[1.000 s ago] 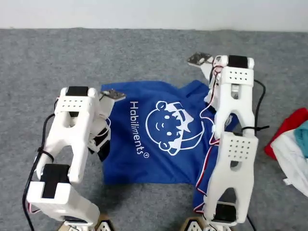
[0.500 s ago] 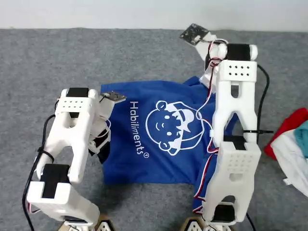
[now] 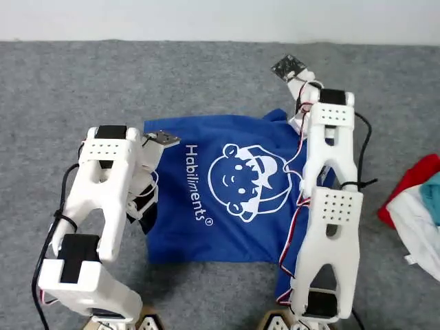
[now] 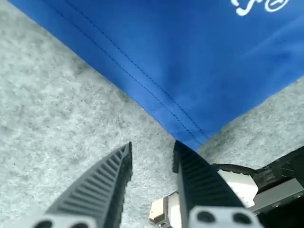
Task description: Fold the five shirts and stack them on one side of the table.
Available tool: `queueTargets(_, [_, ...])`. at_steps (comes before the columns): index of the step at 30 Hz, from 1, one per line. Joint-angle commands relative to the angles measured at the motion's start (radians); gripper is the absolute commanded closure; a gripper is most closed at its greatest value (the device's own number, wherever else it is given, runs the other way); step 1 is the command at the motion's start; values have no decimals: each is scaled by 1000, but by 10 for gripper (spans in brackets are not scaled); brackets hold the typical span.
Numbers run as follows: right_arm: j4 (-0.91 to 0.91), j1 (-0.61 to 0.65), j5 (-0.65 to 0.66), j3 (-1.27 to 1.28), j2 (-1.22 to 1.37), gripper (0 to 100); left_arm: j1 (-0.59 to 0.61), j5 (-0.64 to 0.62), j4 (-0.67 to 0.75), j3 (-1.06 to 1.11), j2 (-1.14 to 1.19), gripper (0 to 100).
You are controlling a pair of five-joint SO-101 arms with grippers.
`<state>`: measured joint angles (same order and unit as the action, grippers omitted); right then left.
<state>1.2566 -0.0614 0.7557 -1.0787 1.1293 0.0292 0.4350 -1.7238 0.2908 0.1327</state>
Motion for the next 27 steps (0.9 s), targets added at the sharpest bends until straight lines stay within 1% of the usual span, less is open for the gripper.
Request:
queueTargets(1, [7,-16,-3,-158,73,727,5,-11,-32,-2,-38,867])
queueTargets(8, [93,-10,46,-272,185,744,5,-11,-32,-2,-38,867])
queueTargets(10, [128,-10,44,-284,183,799,5,-11,-32,-2,-38,867])
queueTargets(14, [189,-15,40,-356,179,989,5,-9,-32,2,-38,867])
queueTargets(15, [205,-15,40,-381,179,994,5,-9,-32,10,-38,867])
queueTargets(17, [257,-15,40,-454,177,969,5,-6,-31,28,-38,867])
queueTargets(19, [329,-8,40,-545,177,991,5,-6,-31,50,-38,867])
queueTargets(21, [400,2,40,-612,177,988,5,-6,-31,64,-38,867])
queueTargets(27, [535,13,38,-603,68,990,5,-6,-29,67,-46,867])
